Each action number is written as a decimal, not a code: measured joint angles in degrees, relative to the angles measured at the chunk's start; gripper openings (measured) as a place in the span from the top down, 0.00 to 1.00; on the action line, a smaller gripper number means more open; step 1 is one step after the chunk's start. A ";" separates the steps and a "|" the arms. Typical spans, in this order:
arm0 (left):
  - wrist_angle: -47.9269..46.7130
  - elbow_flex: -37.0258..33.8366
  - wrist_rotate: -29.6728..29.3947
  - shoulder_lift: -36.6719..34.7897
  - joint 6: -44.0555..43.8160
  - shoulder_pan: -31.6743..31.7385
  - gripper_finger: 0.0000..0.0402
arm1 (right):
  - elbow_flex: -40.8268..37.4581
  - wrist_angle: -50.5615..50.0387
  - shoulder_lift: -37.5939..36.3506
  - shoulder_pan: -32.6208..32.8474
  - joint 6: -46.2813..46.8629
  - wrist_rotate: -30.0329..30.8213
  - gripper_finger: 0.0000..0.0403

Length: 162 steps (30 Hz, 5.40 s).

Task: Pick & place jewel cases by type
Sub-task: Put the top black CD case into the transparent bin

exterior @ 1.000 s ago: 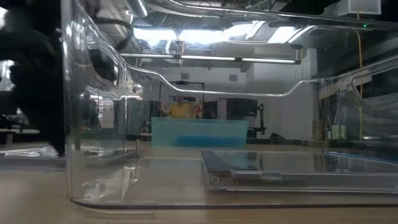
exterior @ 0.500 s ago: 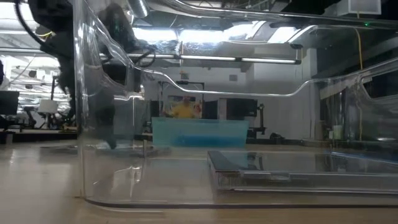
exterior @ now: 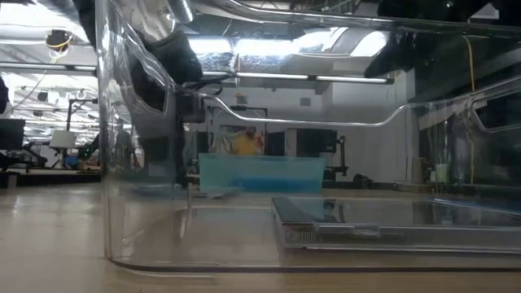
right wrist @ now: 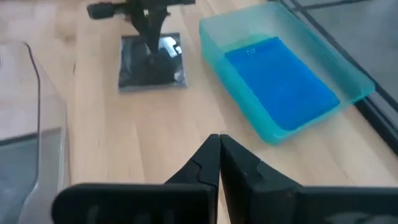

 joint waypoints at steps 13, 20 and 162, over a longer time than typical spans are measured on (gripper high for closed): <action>6.23 14.95 8.80 16.92 6.04 0.93 0.99 | -2.13 2.20 0.15 0.00 2.26 0.02 0.96; 4.28 23.79 9.22 21.38 6.56 0.94 0.99 | -2.13 2.13 0.15 0.00 2.08 0.00 0.96; 35.22 -1.23 7.21 1.20 -43.91 0.18 0.57 | 7.08 17.15 48.30 -11.04 -8.19 -28.20 0.98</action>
